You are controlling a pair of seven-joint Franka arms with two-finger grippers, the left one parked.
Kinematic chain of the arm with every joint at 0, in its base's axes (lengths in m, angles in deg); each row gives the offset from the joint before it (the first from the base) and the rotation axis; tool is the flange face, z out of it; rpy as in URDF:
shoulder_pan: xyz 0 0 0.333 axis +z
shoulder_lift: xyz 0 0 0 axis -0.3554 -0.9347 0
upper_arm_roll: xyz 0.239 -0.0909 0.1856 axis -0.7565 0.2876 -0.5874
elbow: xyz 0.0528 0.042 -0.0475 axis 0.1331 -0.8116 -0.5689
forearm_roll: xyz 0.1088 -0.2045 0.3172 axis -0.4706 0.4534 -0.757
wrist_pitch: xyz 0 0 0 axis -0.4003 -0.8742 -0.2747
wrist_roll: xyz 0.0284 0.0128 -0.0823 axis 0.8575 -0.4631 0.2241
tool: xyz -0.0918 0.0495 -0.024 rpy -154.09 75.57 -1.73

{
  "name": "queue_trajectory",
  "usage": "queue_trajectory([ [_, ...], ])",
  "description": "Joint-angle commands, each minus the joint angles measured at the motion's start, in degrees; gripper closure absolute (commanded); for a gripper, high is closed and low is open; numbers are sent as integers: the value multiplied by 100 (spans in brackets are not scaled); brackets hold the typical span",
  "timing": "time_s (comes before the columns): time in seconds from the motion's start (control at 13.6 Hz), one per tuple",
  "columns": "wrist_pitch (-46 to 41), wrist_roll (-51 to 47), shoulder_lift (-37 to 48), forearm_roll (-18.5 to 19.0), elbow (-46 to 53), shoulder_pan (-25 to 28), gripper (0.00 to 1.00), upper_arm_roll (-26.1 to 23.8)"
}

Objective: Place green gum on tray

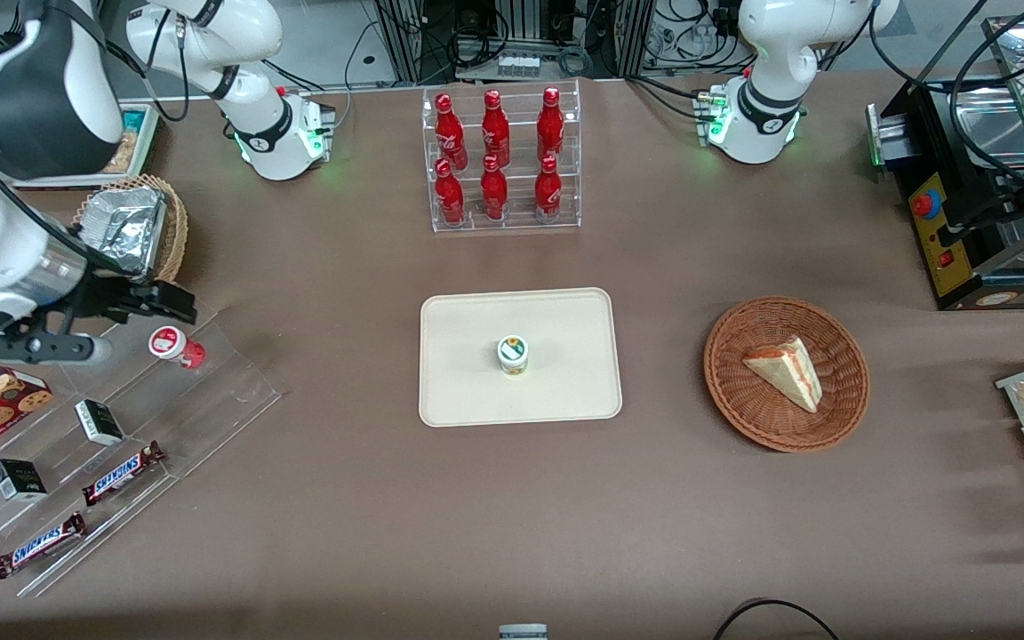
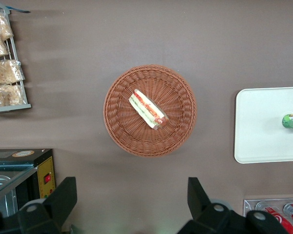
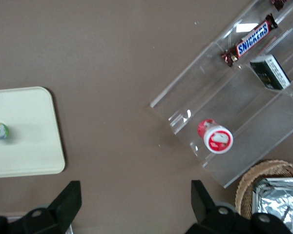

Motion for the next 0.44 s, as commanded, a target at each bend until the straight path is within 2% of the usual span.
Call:
queue_trajectory([
  [0.0, -315, 102, 390, -41, -216, -321, 0, -116],
  [0.37, -1019, 49, 654, -32, -84, -603, 0, -133],
])
